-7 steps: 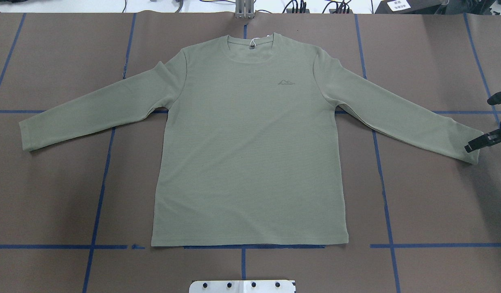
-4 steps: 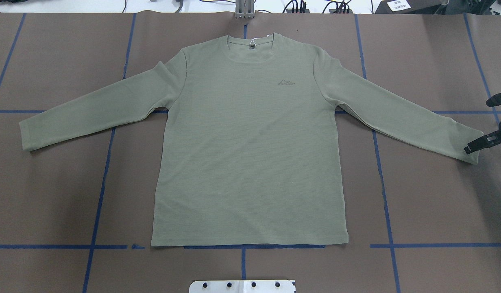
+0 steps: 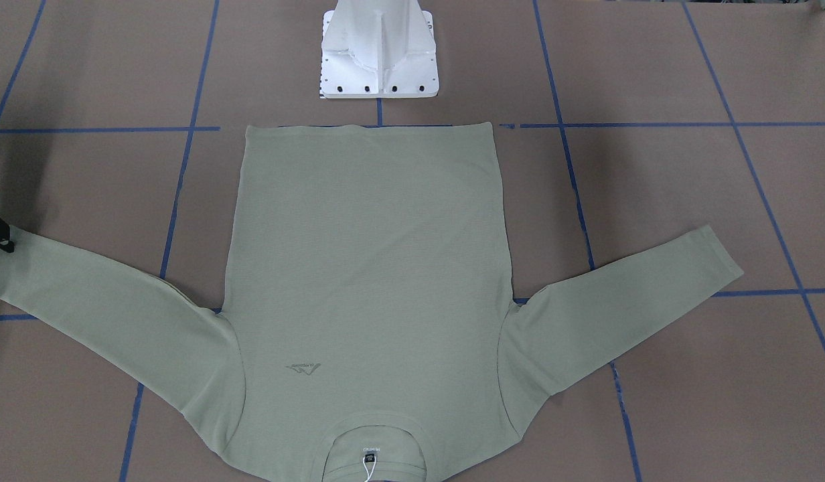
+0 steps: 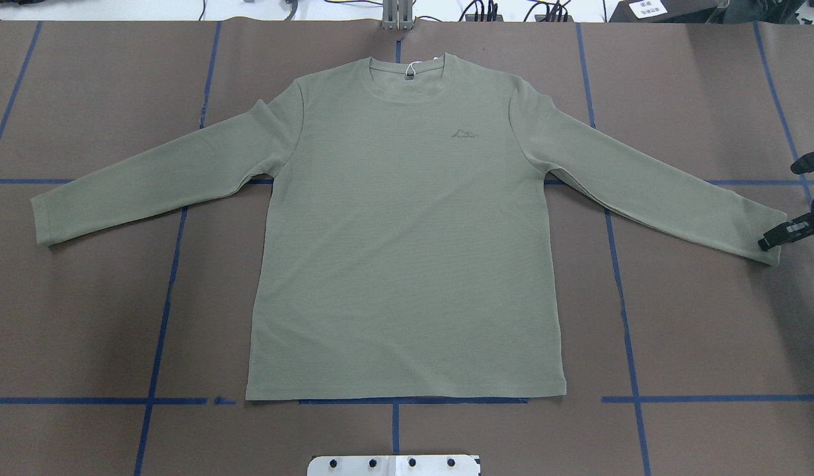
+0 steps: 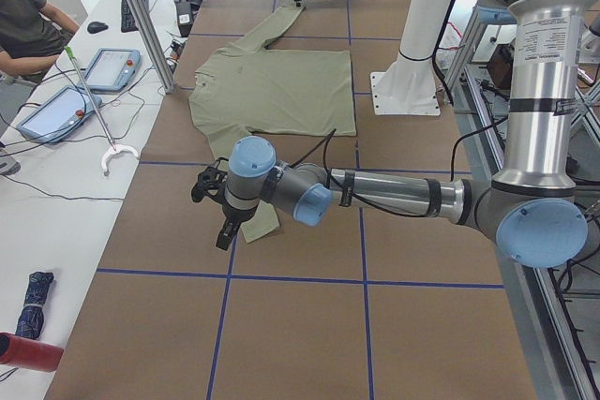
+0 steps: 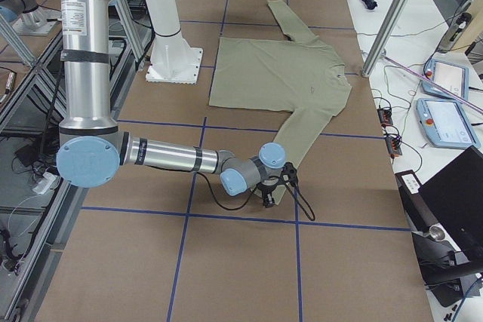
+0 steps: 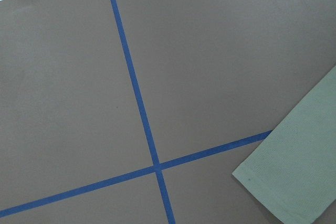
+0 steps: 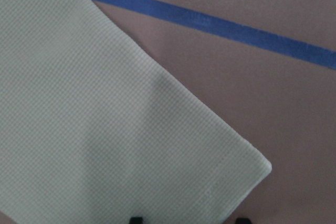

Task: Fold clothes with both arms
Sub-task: 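Lower the right gripper onto the sleeve cuff nearest it and grasp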

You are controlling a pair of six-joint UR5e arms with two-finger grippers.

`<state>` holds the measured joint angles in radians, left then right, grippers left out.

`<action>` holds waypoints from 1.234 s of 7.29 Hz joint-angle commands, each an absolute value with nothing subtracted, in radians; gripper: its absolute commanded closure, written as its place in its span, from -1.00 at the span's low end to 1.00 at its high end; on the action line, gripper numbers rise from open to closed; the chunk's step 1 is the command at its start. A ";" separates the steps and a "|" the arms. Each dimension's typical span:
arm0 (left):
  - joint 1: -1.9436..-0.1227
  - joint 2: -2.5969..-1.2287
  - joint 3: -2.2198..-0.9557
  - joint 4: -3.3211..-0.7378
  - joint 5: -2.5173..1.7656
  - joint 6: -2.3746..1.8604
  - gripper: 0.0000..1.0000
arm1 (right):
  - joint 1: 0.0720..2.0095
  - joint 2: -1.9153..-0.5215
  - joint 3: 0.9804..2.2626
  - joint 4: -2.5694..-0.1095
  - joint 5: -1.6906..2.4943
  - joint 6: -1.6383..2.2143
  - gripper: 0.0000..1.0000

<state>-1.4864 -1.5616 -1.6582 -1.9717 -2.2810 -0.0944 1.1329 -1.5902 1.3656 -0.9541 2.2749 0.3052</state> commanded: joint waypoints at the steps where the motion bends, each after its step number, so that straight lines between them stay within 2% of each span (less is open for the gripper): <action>1: -1.486 -1.565 -1.658 -1.971 -2.281 -0.095 -1.00 | 1.132 -1.589 1.368 -0.953 2.278 0.305 0.67; 5: -1.486 -1.565 -1.654 -1.971 -2.279 -0.097 -1.00 | 1.134 -1.565 1.393 -0.959 2.302 0.304 1.00; 7: -1.486 -1.565 -1.654 -1.973 -2.279 -0.097 -1.00 | 1.141 -1.566 1.451 -0.965 2.309 0.304 1.00; 9: -1.486 -1.565 -1.655 -1.973 -2.279 -0.097 -1.00 | 1.152 -1.511 1.531 -0.969 2.364 0.420 1.00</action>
